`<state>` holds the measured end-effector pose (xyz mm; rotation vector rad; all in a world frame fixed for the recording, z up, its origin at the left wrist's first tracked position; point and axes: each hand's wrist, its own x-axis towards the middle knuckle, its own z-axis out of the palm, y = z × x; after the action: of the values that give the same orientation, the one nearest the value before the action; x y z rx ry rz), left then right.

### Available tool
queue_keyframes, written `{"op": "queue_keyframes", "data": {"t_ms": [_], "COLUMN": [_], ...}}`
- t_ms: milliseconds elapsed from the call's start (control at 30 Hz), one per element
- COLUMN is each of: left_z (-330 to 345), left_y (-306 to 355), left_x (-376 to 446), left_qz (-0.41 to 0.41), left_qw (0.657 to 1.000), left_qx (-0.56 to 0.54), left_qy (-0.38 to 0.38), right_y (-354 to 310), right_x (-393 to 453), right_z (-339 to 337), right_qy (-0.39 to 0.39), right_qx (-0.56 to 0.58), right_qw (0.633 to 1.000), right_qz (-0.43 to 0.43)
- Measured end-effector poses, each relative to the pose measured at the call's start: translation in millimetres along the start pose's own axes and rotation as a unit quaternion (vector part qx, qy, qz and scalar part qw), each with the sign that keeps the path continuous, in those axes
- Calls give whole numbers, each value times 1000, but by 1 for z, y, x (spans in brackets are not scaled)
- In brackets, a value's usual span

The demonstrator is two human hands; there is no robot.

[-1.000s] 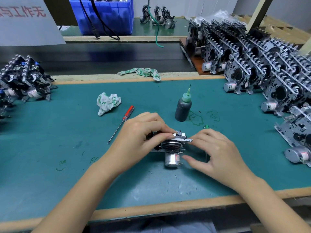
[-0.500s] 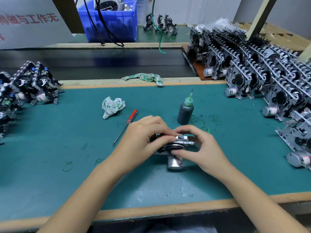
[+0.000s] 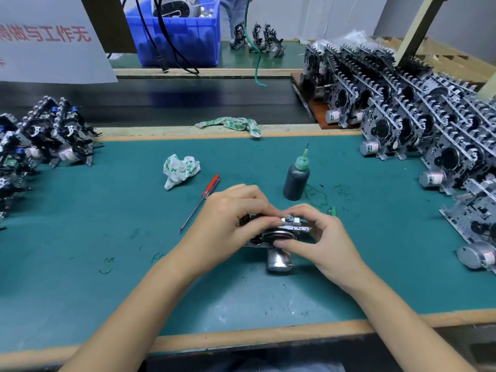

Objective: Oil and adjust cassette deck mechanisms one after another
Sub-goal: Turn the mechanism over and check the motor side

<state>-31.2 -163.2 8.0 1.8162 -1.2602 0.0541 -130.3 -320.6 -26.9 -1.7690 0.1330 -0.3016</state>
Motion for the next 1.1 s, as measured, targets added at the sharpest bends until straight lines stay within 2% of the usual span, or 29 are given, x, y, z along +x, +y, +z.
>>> {"op": "queue_keyframes", "data": {"t_ms": [67, 133, 233, 300, 433, 600, 667, 733, 800, 933, 1000, 1100], "left_z": [1, 1, 2, 2, 2, 1, -1, -4, -10, -23, -24, -23], "left_y": [0, -1, -2, -1, -1, 2, 3, 3, 1, -5, -5, -2], "left_x": [-1, -1, -1, 0, -2, -1, -2, -6, -12, -22, -23, -20], "left_qz": [-1, -4, -3, -2, -5, -11, -14, -16, -25, -46, -47, -25], "left_qw": [1000, 1000, 1000, 1000, 1000, 1000, 1000, 1000, 998, 992, 993, 993], "left_qx": [-1, -4, -3, 1, 1, -6, 2, 18, 52, 110, 100, 113], "left_qy": [3, 4, 4, 6, 6, 9, 5, 7, 21, 37, 36, 29], "right_y": [-2, -2, 1, 1, -3, -11, -19, -32, -45, -60, -59, -59], "right_x": [-5, -10, -20, -24, -21, -20, -17, -11, -3, 14, 20, 17], "right_z": [-3, -9, -14, -15, -22, -23, -26, -27, -24, -14, -13, -16], "right_qy": [-14, -30, 32, 30, -15, -66, -43, 21, 44, -58, -100, -124], "right_qx": [-38, -159, -392, -448, -455, -491, -464, -419, -444, -565, -576, -538], "right_qw": [999, 987, 917, 890, 888, 867, 884, 904, 884, 802, 792, 811], "right_qz": [1, -4, -66, -79, -68, -44, -48, -87, -141, -187, -175, -192]}}
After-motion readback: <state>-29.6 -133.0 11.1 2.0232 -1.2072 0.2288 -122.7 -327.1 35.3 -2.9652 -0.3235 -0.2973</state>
